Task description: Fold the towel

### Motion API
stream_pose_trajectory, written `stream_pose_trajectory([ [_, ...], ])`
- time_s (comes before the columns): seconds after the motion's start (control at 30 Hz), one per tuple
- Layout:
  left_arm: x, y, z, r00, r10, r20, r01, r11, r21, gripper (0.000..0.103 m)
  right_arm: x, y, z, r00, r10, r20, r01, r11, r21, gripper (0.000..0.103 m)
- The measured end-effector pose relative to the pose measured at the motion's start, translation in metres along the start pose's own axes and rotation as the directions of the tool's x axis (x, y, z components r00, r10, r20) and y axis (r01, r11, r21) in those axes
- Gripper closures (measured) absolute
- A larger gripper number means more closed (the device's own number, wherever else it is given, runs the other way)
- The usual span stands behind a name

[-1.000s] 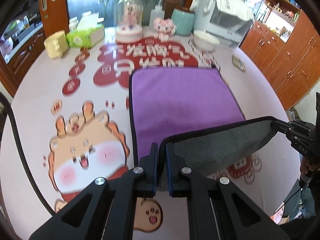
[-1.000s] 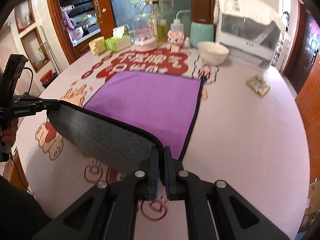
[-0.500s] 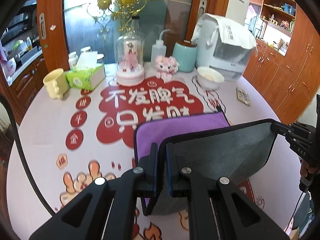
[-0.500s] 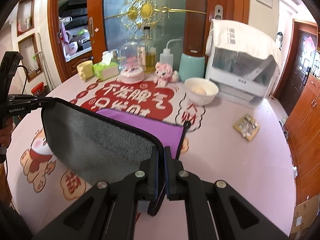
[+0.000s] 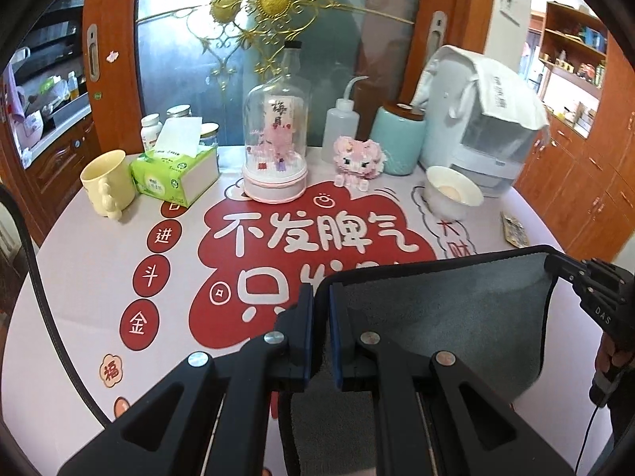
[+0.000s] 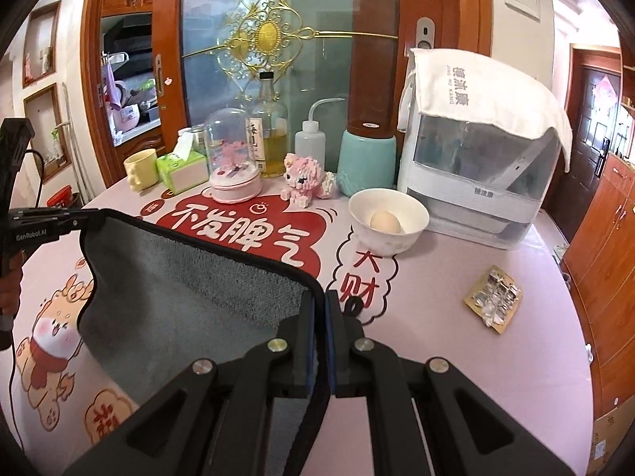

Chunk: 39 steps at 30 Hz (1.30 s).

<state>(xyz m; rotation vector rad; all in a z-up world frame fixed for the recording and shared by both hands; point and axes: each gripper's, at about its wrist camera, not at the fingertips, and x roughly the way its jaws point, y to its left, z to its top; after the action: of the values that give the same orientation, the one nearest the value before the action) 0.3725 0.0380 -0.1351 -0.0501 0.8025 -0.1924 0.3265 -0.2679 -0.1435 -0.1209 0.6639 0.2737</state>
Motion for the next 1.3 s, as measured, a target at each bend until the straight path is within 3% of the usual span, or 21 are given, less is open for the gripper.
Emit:
stream_pose_trajectory([
  [0.27, 0.034, 0.008, -0.001, 0.998, 0.033, -0.047, -0.035, 0.998, -0.046, 0.097, 0.036, -0.003, 0.001, 1.0, 0.007, -0.022, -0.007, 1.0, 0.012, 0.098],
  [0.33, 0.04, 0.009, -0.003, 0.997, 0.043, -0.067, -0.047, 0.997, -0.054, 0.091, 0.043, -0.002, -0.001, 0.999, 0.017, -0.036, -0.016, 1.0, 0.017, 0.097],
  [0.4, 0.044, 0.011, -0.004, 0.995, 0.06, -0.081, -0.065, 0.996, -0.062, 0.075, 0.048, -0.002, -0.001, 0.998, 0.024, -0.053, -0.023, 0.999, 0.024, 0.091],
  [0.53, 0.043, 0.013, -0.005, 0.994, 0.07, -0.085, -0.077, 0.994, -0.077, 0.069, 0.054, -0.004, -0.002, 0.997, 0.014, -0.079, -0.011, 0.999, 0.037, 0.067],
  [0.6, 0.039, 0.014, -0.004, 0.993, 0.083, -0.088, -0.091, 0.993, -0.081, 0.068, 0.051, -0.006, -0.003, 0.997, 0.016, -0.079, -0.011, 0.998, 0.058, 0.065],
  [0.9, -0.007, 0.016, -0.01, 0.991, 0.111, -0.076, -0.119, 0.987, -0.112, 0.053, 0.014, -0.007, -0.004, 0.998, -0.011, -0.059, 0.017, 0.995, 0.102, 0.057],
  [1.1, -0.057, 0.019, -0.022, 0.993, 0.111, -0.044, -0.116, 0.986, -0.123, 0.051, -0.036, -0.002, -0.01, 0.997, -0.061, -0.044, 0.066, 0.986, 0.151, 0.042],
  [1.3, -0.115, 0.015, -0.039, 0.994, 0.112, -0.008, -0.112, 0.987, -0.112, 0.04, -0.093, 0.016, -0.026, 0.995, -0.1, -0.026, 0.103, 0.974, 0.203, 0.031],
])
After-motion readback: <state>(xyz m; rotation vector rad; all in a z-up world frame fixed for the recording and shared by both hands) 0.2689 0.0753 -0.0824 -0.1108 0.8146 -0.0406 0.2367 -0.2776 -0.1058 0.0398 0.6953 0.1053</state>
